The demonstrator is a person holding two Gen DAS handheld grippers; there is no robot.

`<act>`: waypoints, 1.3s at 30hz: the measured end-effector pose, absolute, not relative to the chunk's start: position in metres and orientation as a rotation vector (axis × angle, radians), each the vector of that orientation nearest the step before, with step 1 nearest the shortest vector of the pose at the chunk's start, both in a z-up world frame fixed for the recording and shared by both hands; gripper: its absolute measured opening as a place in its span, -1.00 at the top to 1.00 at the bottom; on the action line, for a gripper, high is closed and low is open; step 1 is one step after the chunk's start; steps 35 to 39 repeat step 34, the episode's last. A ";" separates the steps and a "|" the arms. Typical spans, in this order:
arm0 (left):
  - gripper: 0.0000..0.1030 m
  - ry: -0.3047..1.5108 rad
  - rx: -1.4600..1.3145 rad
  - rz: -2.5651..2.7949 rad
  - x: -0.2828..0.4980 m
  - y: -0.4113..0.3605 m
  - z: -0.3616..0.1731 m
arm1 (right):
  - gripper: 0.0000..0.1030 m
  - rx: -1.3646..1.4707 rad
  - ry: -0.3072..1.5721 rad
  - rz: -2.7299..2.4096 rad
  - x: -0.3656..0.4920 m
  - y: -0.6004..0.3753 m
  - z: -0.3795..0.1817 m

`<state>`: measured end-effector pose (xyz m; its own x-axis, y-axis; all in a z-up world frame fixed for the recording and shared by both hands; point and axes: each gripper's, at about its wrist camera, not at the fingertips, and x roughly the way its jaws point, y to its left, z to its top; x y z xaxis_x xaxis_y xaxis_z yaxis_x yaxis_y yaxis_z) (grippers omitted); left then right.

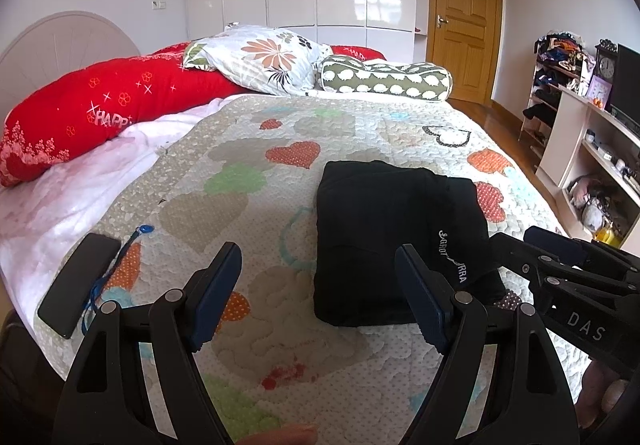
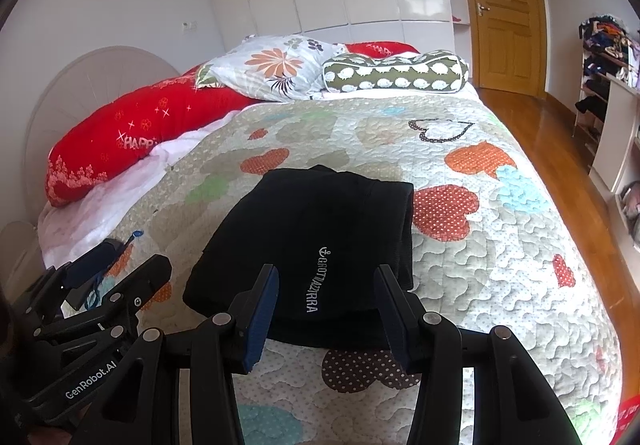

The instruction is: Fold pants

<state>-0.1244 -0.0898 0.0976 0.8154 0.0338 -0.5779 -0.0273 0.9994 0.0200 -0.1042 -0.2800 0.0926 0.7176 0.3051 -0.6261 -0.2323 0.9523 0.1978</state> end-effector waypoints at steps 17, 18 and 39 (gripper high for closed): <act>-0.56 0.627 0.006 0.026 -0.122 -0.088 0.092 | 0.07 0.111 0.726 0.307 -0.099 -0.279 0.085; -0.56 0.628 0.006 0.026 -0.122 -0.088 0.091 | 0.07 0.112 0.726 0.307 -0.099 -0.279 0.085; -0.56 0.625 0.009 0.009 -0.121 -0.091 0.088 | 0.07 0.106 0.730 0.310 -0.098 -0.279 0.085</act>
